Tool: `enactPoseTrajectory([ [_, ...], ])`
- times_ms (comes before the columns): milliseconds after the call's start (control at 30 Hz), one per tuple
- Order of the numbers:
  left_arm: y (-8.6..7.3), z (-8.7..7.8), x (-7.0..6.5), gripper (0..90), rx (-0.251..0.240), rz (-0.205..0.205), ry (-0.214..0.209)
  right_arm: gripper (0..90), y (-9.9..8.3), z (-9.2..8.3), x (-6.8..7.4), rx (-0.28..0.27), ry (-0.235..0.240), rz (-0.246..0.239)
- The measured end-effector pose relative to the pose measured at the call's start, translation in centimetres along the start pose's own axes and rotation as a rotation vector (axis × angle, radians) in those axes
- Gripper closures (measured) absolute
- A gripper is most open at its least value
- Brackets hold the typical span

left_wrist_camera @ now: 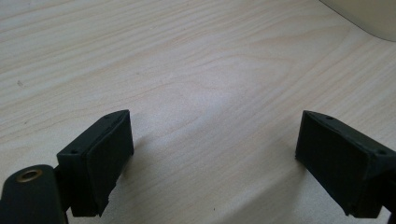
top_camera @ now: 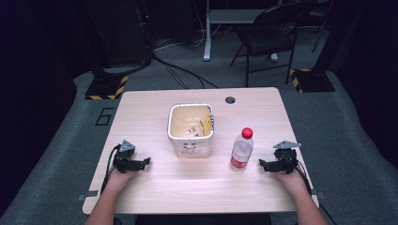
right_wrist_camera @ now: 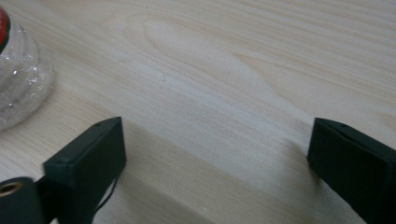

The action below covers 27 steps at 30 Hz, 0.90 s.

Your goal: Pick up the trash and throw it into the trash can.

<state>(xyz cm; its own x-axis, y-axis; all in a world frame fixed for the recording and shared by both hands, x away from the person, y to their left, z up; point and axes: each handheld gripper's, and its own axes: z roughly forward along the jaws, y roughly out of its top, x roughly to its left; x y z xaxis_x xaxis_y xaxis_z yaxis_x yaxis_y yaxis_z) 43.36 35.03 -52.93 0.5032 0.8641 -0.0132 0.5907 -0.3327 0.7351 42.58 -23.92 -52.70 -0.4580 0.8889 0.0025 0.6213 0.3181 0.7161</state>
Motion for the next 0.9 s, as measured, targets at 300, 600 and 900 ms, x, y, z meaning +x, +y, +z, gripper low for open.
enactPoseTrajectory([
  [300, 0.0, 0.0, 0.0, 10.9, 0.0, 0.0, 0.0, 29.2, 0.1, -0.9, -0.1, 0.004, 0.039, -0.002],
  [600, 0.0, 0.0, 0.0, 10.9, 0.0, -0.001, 0.0, 37.3, 0.5, -1.9, 0.5, 0.0, 0.081, 0.013],
  [900, 0.0, 0.0, 0.0, 10.9, -0.001, -0.003, 0.0, 38.1, 1.1, -3.4, 1.2, -0.047, 0.111, 0.006],
])
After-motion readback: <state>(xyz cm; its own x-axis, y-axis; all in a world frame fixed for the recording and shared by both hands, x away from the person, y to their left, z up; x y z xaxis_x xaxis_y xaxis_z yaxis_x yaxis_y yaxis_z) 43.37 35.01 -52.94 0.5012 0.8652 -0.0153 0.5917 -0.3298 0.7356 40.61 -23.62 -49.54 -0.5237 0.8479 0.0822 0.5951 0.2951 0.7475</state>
